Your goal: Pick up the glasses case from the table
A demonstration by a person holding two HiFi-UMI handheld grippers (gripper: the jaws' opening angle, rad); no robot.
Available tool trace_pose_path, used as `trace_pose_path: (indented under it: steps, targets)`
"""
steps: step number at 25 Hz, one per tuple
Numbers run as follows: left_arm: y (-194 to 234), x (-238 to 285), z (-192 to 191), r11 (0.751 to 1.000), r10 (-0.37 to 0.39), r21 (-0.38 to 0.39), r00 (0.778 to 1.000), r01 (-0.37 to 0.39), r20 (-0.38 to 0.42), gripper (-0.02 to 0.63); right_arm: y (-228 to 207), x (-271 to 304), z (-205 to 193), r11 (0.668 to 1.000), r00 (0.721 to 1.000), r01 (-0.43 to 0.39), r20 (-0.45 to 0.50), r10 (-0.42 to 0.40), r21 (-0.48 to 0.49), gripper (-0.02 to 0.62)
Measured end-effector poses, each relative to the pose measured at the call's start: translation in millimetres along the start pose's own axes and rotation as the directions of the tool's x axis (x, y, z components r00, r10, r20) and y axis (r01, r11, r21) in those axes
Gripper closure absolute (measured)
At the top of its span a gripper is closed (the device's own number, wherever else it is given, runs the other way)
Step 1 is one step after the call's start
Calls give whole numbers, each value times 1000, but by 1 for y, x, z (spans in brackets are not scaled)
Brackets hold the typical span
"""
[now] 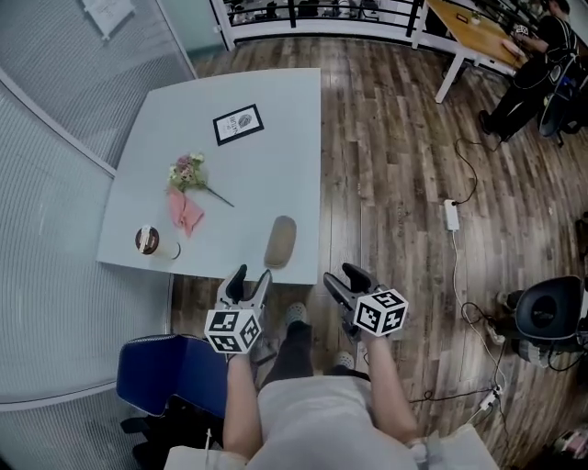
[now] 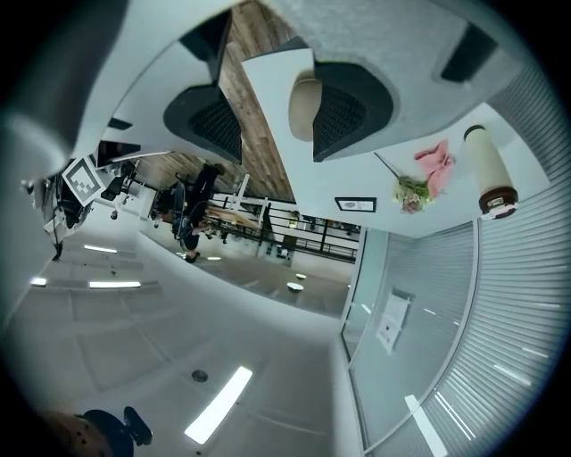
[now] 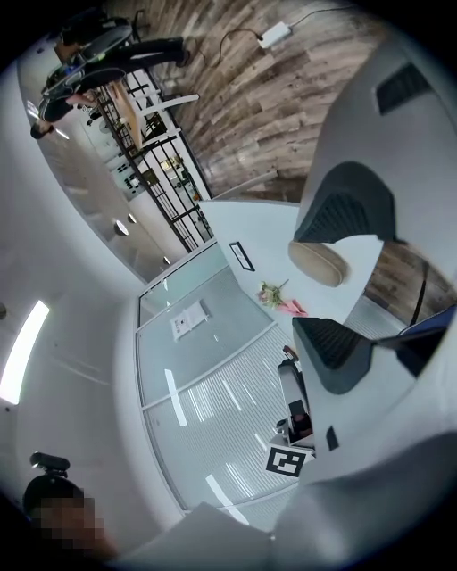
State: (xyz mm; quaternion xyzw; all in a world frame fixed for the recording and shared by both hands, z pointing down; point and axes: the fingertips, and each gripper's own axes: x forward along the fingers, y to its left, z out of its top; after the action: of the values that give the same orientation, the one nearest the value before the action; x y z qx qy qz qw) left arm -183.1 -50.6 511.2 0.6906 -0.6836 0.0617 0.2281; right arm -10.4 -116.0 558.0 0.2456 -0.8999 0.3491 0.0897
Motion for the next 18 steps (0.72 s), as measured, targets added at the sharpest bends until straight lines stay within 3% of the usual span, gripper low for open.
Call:
trace_pose_path:
  steps: [9, 18]
  targets:
    - [50, 65, 24, 997, -72, -30, 997, 71, -40, 357, -4, 69, 25, 999, 998, 51, -22, -51, 12, 345]
    - [82, 117, 8, 985, -167, -67, 978, 160, -127, 357, -12, 121, 27, 994, 992, 106, -68, -105, 12, 345]
